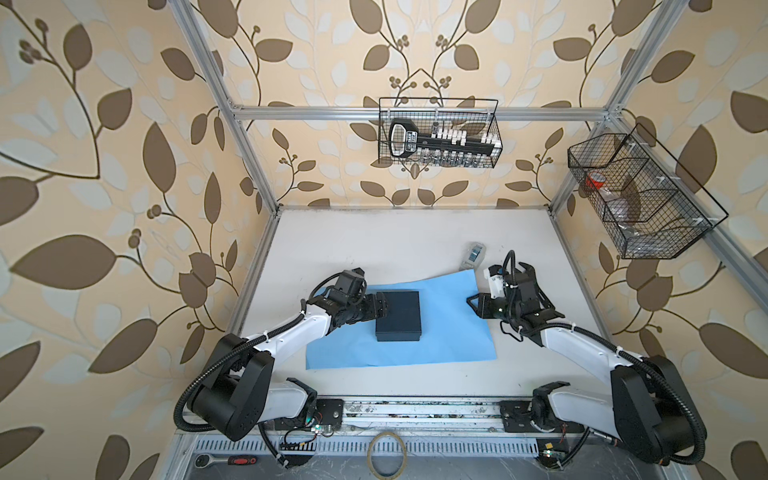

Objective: Wrap the gift box in paper

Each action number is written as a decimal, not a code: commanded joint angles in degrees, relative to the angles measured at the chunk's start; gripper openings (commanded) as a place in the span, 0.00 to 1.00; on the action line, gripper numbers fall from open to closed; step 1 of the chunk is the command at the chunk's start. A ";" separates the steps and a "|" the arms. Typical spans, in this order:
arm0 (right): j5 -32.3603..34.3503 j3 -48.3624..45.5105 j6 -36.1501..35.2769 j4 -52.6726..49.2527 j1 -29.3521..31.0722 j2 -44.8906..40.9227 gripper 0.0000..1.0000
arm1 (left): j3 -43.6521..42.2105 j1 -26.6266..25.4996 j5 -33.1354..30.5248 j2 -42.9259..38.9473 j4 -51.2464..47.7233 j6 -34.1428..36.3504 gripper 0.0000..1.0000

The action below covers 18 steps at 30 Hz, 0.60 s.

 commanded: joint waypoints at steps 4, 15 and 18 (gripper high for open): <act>-2.91 -1.48 0.21 -2.45 -0.11 -0.92 0.21 | -0.20 0.14 -2.64 0.85 -6.46 1.63 0.85; -2.35 0.79 0.95 -7.30 1.36 -5.83 0.01 | 3.28 0.13 -2.76 -0.76 -8.29 0.61 0.88; -1.36 1.85 1.57 -8.84 3.20 -7.22 0.01 | 6.10 0.12 -4.10 -2.27 -10.01 -0.01 0.91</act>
